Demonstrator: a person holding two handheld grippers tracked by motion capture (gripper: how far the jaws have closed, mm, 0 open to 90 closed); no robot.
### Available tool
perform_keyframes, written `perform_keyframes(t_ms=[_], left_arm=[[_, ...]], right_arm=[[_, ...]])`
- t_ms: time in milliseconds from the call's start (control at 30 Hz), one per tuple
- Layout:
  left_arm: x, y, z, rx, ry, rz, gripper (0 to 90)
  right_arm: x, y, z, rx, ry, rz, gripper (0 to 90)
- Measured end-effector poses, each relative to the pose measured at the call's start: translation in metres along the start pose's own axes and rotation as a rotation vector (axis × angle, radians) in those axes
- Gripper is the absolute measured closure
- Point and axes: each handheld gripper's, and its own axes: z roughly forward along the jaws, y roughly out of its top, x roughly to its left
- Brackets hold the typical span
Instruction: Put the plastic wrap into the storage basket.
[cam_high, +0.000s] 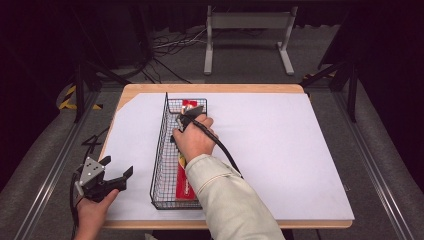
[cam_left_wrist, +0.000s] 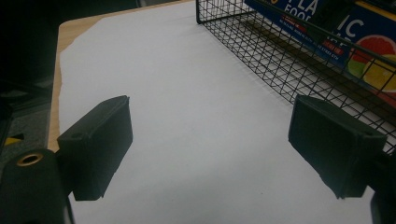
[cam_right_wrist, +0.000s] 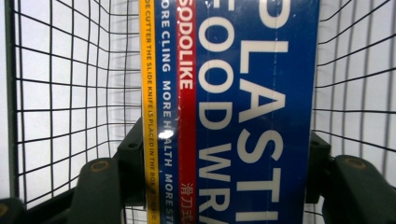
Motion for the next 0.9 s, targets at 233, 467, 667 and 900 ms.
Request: perform_keyframes(t_ms=[233,467,667,900], left_arm=[[0.0,-0.001,0.001,0.0,-0.002,0.001,14.5],[0.0,-0.001,0.001,0.003,-0.002,0.0,14.5],[0.0,-0.001,0.001,0.003,0.0,0.002,14.4],[0.0,-0.001,0.002,0.003,-0.001,0.001,14.3]], right_arm=[[0.0,-0.001,0.006,0.014,-0.017,-0.009,38.6],[-0.001,-0.001,0.009,0.014,-0.013,-0.006,37.7],[-0.001,0.0,0.007,0.014,0.011,-0.011,34.7],[0.0,0.005,-0.007,-0.031,0.053,-0.009,26.0]])
